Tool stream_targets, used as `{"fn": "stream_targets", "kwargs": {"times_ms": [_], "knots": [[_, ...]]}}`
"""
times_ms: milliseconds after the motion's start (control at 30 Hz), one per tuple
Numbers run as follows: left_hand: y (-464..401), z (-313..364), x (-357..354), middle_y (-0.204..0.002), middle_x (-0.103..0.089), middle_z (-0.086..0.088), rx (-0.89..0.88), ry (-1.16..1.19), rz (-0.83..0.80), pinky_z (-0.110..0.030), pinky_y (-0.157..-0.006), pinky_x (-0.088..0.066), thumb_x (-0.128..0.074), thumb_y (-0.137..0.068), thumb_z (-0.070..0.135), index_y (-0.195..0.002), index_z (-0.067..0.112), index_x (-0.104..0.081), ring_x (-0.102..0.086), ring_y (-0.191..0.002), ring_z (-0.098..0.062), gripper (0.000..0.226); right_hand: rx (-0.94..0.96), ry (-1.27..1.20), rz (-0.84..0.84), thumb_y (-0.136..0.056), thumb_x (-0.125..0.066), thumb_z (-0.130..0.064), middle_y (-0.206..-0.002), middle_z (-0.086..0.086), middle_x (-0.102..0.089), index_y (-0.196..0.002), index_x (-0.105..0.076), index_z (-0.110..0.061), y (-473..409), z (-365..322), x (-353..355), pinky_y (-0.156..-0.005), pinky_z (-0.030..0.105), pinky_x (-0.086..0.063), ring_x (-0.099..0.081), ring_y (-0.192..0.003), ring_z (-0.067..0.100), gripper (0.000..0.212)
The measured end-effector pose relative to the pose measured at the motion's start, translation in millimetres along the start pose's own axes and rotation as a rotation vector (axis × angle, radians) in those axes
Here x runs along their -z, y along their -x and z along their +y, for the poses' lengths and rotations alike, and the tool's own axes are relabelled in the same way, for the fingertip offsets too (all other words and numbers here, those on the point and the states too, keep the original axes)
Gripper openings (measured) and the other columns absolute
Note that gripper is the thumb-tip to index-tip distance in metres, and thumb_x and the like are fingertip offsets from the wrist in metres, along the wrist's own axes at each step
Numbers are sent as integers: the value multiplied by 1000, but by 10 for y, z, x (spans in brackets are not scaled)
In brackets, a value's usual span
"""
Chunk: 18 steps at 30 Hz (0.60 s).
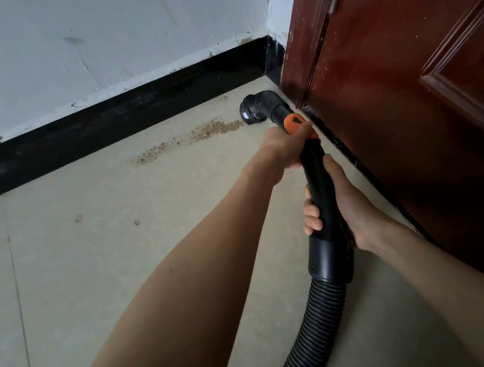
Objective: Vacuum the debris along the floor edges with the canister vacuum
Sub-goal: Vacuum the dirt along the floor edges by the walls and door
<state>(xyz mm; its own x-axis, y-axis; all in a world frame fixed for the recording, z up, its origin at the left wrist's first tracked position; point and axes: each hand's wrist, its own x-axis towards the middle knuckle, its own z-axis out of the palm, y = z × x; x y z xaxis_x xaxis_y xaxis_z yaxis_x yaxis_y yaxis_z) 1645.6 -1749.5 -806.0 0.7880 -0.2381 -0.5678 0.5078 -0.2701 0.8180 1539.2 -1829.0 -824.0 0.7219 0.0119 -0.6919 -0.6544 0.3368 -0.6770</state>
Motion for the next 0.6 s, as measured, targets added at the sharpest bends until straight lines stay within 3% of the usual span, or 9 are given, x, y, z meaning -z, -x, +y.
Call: {"fn": "stream_targets", "kwargs": {"times_ms": [133,267,400,600], "knots": [[14,-56,122,-104,-65,-16,1,55,-1,-26,-71,-57,-57,-93,33,-112,-3,-55,-67,-83,-22,41,-7,17,-13,-90,-32,-71,-49,5,-43,-69,-42,-14,-8,26,-105,-51,29,-43,-41,-39,20,62],[67,-84,217,-81,-62,-7,-11,99,0,-17,-51,-52,-55,-95,29,-103,0,-54,-60,-64,-12,29,-9,21,-18,-91,-33,-71,-49,6,-43,-69,-41,-14,-11,66,-202,-51,30,-43,-41,-39,20,61],[108,-86,306,-74,-59,-4,-8,110,21,-17,-51,-52,-54,-95,26,-80,8,-49,-59,-62,-11,24,-9,33,-39,-89,-33,-72,-50,6,-43,-68,-41,-14,-34,86,-286,-50,28,-44,-41,-38,20,63],[101,-123,462,-77,-59,-5,-26,118,71,-20,-57,-53,-55,-95,27,-79,9,-49,-60,-65,-13,25,-17,47,-75,-89,-34,-73,-50,5,-43,-68,-42,-14,-98,98,-422,-49,28,-45,-41,-38,20,63]]}}
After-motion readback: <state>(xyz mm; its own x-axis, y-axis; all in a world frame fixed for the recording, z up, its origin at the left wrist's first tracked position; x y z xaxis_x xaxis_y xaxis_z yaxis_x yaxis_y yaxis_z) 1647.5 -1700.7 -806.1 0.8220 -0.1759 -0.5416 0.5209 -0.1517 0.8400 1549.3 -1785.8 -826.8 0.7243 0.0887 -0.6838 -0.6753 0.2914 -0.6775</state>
